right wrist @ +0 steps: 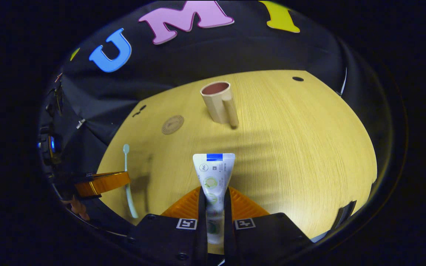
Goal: Put the toothbrush and toothpaste on the desktop into the cup, then pick up the cup and place it on the coaster on the desktop.
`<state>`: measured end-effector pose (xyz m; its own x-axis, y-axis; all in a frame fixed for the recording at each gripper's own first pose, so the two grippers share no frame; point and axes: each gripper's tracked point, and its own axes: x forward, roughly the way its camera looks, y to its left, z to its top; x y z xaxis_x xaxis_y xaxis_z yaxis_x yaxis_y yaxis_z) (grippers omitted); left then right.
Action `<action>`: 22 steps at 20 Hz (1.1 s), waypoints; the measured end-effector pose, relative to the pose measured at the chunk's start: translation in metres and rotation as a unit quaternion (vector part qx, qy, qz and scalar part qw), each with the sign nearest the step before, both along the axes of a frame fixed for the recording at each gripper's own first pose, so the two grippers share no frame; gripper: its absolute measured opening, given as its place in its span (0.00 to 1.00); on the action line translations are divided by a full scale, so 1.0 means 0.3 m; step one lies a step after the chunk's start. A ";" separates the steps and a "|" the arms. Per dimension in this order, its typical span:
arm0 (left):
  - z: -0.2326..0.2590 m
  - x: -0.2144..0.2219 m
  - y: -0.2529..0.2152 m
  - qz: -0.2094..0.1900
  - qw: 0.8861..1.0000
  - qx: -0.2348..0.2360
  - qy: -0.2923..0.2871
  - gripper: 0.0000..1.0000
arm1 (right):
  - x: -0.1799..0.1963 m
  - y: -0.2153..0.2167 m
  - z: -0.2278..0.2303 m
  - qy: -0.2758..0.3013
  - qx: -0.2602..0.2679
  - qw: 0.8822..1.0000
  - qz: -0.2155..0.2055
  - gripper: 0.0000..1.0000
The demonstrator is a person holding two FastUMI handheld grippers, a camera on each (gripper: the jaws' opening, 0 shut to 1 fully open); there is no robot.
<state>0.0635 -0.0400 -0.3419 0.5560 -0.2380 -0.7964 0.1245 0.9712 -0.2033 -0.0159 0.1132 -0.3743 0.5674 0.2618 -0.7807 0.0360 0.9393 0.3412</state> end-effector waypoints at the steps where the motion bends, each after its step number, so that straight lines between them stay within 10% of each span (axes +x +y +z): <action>1: 0.041 0.009 -0.001 0.004 1.000 -0.003 -0.017 0.06 | 0.025 -0.001 0.044 -0.028 0.004 1.000 0.000 0.22; 12: 0.467 0.080 -0.068 0.020 0.983 -0.072 -0.166 0.06 | 0.414 -0.085 0.572 -0.236 0.033 0.971 -0.014 0.21; 22: 0.459 0.092 -0.103 0.048 0.983 -0.042 -0.173 0.06 | 0.926 -0.115 0.329 -0.260 0.047 0.964 -0.017 0.21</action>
